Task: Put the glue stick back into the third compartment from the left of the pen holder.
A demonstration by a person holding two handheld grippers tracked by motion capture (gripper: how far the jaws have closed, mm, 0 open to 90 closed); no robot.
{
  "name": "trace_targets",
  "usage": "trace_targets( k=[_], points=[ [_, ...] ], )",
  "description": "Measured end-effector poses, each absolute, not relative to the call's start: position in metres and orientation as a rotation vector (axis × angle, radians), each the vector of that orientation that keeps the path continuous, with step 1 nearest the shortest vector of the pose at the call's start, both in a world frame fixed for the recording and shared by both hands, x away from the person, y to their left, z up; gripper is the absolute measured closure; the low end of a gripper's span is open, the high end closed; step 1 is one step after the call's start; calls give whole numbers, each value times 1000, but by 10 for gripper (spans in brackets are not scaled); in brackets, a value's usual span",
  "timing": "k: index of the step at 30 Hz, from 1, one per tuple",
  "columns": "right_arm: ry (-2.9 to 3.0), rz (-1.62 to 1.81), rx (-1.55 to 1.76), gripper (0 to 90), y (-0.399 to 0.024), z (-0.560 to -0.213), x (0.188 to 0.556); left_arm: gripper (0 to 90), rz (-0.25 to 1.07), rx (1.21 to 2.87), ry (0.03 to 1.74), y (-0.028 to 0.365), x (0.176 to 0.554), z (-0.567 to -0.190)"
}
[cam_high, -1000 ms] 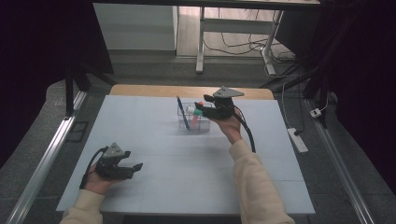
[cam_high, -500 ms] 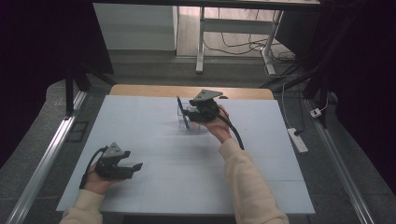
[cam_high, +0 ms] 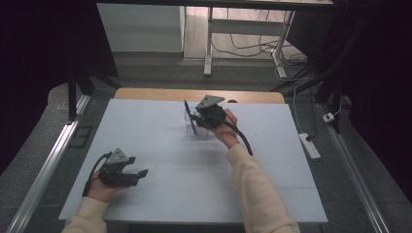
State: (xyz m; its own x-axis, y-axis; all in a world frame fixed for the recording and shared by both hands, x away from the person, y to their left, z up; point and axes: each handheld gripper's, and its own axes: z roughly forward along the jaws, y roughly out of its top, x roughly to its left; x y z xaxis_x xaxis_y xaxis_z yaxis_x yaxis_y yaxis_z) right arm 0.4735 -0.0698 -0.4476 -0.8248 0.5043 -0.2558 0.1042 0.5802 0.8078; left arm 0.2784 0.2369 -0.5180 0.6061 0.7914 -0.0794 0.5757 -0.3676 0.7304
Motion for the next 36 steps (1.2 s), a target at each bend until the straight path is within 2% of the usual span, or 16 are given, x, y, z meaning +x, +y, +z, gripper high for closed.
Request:
trace_targets(
  k=[14, 25, 36],
  points=[
    [2223, 1298, 619, 652, -115, -430, 470, 270, 369, 2090, 1076, 236, 278, -518],
    [2187, 1428, 679, 600, -136, -421, 458, 269, 375, 2095, 1071, 235, 278, -518],
    [2220, 1469, 717, 528, -170, -432, 424, 269, 381, 2091, 1068, 234, 277, -517]
  ],
)
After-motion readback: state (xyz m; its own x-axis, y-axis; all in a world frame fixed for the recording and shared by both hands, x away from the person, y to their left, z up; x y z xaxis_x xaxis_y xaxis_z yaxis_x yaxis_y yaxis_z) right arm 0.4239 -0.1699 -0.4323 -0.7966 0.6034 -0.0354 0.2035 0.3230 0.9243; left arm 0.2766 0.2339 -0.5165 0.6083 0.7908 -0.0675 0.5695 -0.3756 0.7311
